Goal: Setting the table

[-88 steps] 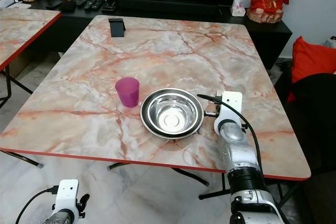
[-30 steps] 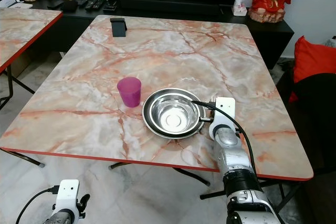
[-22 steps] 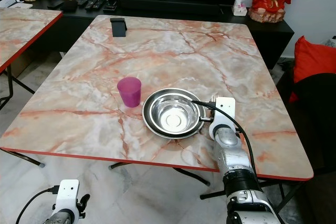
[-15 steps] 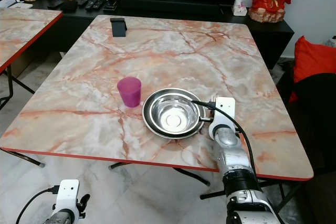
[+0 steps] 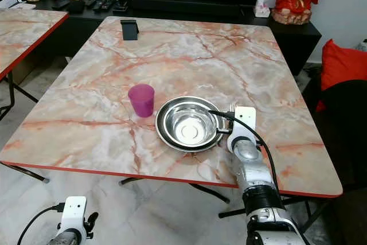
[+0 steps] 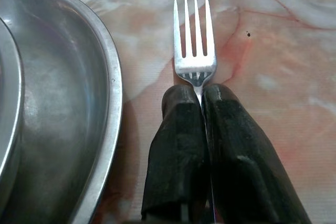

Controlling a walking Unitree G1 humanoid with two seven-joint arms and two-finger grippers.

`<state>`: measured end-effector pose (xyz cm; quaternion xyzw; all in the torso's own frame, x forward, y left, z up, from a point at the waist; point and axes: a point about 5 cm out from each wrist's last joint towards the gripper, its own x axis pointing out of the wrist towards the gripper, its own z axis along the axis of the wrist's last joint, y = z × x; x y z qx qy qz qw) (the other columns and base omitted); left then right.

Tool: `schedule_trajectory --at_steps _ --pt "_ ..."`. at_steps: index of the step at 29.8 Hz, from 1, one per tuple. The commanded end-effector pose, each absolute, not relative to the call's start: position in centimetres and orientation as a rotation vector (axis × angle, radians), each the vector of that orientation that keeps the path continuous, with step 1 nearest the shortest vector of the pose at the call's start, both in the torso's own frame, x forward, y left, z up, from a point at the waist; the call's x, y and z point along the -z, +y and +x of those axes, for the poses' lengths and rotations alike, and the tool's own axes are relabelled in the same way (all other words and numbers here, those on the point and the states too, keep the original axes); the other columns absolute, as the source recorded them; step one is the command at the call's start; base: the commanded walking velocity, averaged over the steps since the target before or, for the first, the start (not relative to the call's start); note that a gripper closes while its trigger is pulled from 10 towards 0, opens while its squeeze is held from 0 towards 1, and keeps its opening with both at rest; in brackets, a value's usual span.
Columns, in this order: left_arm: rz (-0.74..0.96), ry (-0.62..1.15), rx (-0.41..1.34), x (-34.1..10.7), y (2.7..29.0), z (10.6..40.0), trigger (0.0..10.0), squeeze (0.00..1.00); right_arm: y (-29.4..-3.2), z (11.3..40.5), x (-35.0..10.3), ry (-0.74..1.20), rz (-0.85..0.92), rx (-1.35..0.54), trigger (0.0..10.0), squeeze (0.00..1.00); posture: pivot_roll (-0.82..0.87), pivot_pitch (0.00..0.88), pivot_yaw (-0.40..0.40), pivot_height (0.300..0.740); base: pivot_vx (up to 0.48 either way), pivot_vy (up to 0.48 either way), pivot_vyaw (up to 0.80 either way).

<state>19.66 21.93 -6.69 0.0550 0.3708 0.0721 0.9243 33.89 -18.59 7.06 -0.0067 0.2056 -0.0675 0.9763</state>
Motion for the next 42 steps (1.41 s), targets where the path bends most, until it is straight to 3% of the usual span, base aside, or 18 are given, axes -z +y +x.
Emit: schedule_trajectory --at_steps 1,6,12,42 --pt "0.123 0.771 -0.140 6.75 21.90 19.62 10.0 0.00 -18.64 34.20 -7.42 0.403 -0.004 0.144 10.0 0.05 -0.02 0.013 -0.040 0.740 0.000 0.000 0.00" --pt "0.124 0.769 -0.140 6.72 21.91 19.66 10.0 0.00 -18.66 34.19 -7.39 0.403 -0.004 0.145 10.0 0.06 -0.02 0.013 -0.040 0.740 0.000 0.000 0.00" --pt "0.126 0.769 -0.140 6.70 21.95 19.68 10.0 0.00 -18.63 34.20 -7.35 0.403 -0.002 0.146 10.0 0.13 -0.02 0.012 -0.038 0.740 0.000 0.000 0.00" --pt "0.135 0.771 -0.138 6.68 22.10 19.66 10.0 0.00 -18.48 34.27 -7.40 0.401 0.001 0.147 10.0 0.16 -0.01 0.013 -0.037 0.740 0.000 0.000 0.00"
